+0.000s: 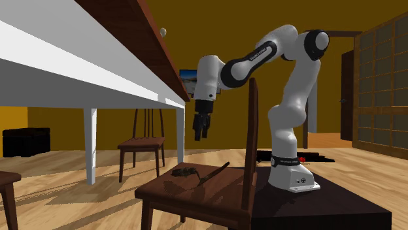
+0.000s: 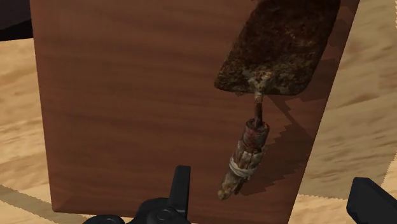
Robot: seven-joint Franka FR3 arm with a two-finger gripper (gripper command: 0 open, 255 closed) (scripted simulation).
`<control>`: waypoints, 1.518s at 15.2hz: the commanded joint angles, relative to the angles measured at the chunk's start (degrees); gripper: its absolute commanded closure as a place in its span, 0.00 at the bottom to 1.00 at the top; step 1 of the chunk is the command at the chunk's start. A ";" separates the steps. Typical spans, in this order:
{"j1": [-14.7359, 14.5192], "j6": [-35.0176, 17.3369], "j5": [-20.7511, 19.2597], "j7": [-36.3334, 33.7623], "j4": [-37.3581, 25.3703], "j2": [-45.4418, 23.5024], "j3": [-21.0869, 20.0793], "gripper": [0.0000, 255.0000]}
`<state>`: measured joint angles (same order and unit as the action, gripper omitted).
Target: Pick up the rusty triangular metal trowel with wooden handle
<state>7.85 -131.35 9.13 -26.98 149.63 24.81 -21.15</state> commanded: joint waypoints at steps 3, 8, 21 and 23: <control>3.38 -9.11 -3.27 -8.72 -0.39 -10.14 -4.97 0.00; 6.15 -15.75 -8.31 -15.31 -0.85 -17.68 -7.58 0.00; 8.38 -20.48 -12.28 -18.57 0.04 -22.01 -9.66 1.00; 8.36 -20.03 -12.21 -18.54 -0.35 -21.93 -9.66 1.00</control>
<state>16.62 -151.49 2.23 -45.79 148.42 3.02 -30.34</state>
